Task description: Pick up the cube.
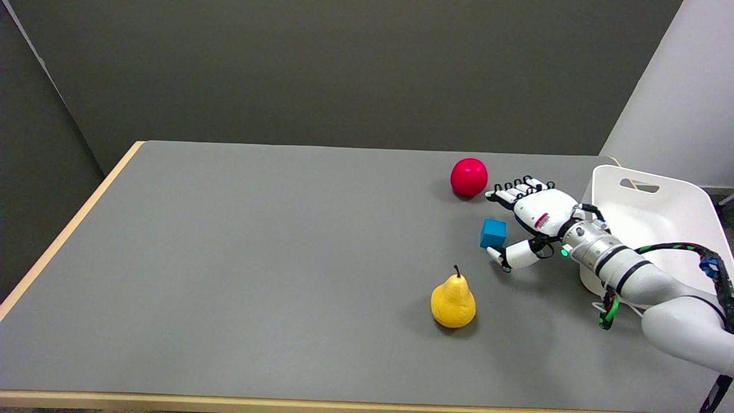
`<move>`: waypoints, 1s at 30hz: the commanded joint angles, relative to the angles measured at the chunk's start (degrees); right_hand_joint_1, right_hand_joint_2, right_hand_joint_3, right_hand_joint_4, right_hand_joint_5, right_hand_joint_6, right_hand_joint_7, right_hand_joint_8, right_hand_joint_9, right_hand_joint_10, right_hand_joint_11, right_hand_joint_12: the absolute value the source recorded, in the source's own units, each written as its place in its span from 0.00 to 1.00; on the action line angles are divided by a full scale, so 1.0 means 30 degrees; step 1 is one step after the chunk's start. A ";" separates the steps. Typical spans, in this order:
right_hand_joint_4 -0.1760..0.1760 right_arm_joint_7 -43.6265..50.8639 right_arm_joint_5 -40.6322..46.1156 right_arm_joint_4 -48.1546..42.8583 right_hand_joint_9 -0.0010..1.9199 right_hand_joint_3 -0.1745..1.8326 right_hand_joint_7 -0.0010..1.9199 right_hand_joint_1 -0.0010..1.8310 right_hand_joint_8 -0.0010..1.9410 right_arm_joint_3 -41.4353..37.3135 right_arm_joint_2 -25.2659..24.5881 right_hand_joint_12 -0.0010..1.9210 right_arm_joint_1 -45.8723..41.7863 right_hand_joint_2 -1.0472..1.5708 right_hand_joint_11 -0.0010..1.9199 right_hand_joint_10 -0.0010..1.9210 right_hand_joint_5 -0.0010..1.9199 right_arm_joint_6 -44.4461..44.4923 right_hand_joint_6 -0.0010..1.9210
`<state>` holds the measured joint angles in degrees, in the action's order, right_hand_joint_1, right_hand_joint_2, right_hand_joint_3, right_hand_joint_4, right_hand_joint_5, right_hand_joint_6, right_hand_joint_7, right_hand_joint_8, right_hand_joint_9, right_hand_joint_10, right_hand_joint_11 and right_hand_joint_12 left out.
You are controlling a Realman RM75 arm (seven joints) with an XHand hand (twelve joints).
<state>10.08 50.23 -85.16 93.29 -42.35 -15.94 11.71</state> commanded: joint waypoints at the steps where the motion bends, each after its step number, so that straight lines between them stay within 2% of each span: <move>1: 0.48 0.0008 0.0015 0.0877 0.12 0.53 0.18 0.28 0.19 0.1762 -0.0091 0.58 0.1442 0.63 0.01 0.34 0.12 0.1139 0.23; 6: 0.49 0.0008 0.0015 0.1036 0.19 0.52 0.26 0.35 0.32 0.2106 0.0014 0.59 0.1600 0.66 0.03 0.43 0.18 0.1801 0.34; 8: 0.49 0.0008 -0.0033 0.1062 0.28 0.54 0.29 0.39 0.54 0.2158 0.0014 0.63 0.1600 0.68 0.08 0.53 0.24 0.1978 0.51; 10: 0.50 0.0008 -0.0113 0.1062 0.30 0.52 0.30 0.45 0.63 0.2158 0.0014 0.69 0.1600 0.69 0.10 0.59 0.25 0.2088 0.58; 11: 0.56 0.0008 -0.0118 0.1062 0.32 0.40 0.32 0.46 0.68 0.2158 0.0014 0.75 0.1577 0.76 0.11 0.63 0.28 0.2115 0.68; 12: 0.64 0.0008 -0.0118 0.1062 0.34 0.25 0.34 0.48 0.74 0.2159 0.0014 0.83 0.1546 0.85 0.12 0.68 0.32 0.2226 0.82; 14: 0.63 0.0008 -0.0118 0.1062 0.36 0.25 0.37 0.49 0.73 0.2185 -0.0012 0.89 0.1518 0.84 0.12 0.71 0.33 0.2278 0.82; 15: 0.44 0.0008 -0.0118 0.1062 0.39 0.24 0.40 0.55 0.72 0.2185 -0.0012 0.93 0.1494 0.84 0.11 0.73 0.32 0.2279 0.79; 16: 0.19 0.0008 -0.0119 0.1062 0.42 0.23 0.45 0.63 0.72 0.2185 0.0014 0.98 0.1494 0.83 0.09 0.75 0.32 0.2306 0.75; 17: 0.11 0.0008 -0.0144 0.1062 0.43 0.23 0.46 0.65 0.72 0.2185 0.0015 0.99 0.1496 0.83 0.09 0.76 0.32 0.2332 0.75; 21: 0.02 0.0008 -0.0171 0.1089 0.46 0.28 0.47 0.66 0.72 0.2209 0.0099 1.00 0.1627 0.80 0.09 0.80 0.33 0.2659 0.73; 25: 0.03 0.0008 -0.0171 0.1012 0.44 0.27 0.46 0.66 0.75 0.2056 0.0330 0.99 0.1627 0.81 0.11 0.83 0.32 0.2967 0.74; 28: 0.01 0.0008 -0.0171 0.0928 0.45 0.37 0.48 0.66 0.75 0.1945 0.0547 1.00 0.1574 0.77 0.10 0.85 0.34 0.3211 0.74; 29: 0.01 0.0008 -0.0171 0.0876 0.45 0.37 0.48 0.66 0.75 0.1864 0.0627 1.00 0.1547 0.77 0.11 0.85 0.34 0.3397 0.74; 30: 0.03 0.0008 -0.0171 0.0827 0.45 0.29 0.46 0.66 0.76 0.1721 0.0699 0.99 0.1499 0.80 0.12 0.85 0.33 0.3638 0.73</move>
<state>10.11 49.91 -82.29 99.09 -41.98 -11.63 18.46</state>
